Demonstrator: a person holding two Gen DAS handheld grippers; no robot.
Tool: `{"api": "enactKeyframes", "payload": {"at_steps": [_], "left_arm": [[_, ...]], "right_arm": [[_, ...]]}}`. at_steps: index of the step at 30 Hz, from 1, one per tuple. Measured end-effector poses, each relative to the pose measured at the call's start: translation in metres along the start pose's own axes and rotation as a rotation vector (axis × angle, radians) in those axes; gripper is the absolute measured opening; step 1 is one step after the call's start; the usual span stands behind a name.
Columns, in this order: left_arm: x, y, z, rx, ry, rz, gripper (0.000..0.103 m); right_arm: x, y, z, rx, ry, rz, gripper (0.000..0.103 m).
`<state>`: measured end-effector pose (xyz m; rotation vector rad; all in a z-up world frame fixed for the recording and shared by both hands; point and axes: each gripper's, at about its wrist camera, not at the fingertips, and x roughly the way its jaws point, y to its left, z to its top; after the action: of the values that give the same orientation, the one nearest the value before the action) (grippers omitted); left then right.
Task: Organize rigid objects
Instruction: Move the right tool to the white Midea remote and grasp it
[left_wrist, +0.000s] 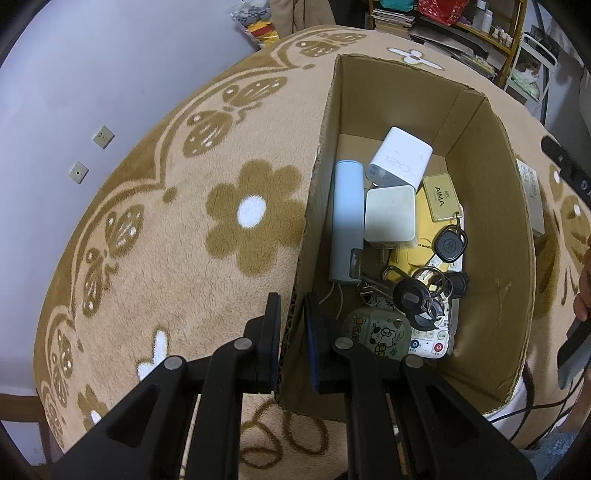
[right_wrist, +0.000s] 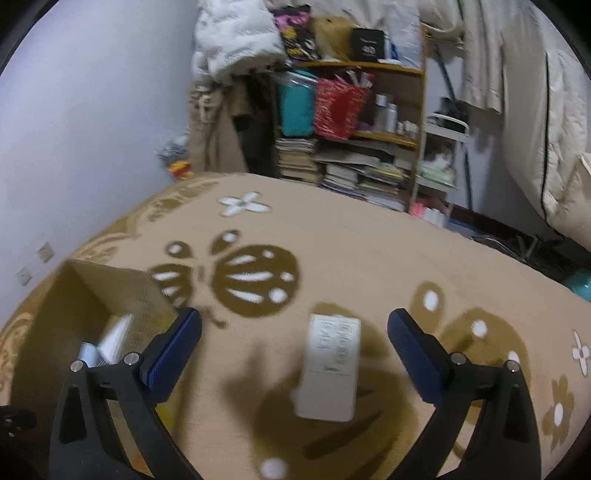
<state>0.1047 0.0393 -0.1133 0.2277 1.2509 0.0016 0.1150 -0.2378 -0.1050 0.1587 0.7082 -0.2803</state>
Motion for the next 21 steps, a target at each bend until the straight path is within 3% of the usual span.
{"api": "enactKeyframes", "payload": {"at_steps": [10,21], "left_arm": [[0.000,-0.002,0.000,0.005,0.000,0.007,0.012],[0.000,-0.004,0.001,0.010,0.000,0.015,0.012]], "right_arm": [[0.032,-0.033,-0.022,0.058,0.073,-0.115,0.103],[0.066,-0.054,-0.045,0.127,0.169,-0.114,0.102]]}}
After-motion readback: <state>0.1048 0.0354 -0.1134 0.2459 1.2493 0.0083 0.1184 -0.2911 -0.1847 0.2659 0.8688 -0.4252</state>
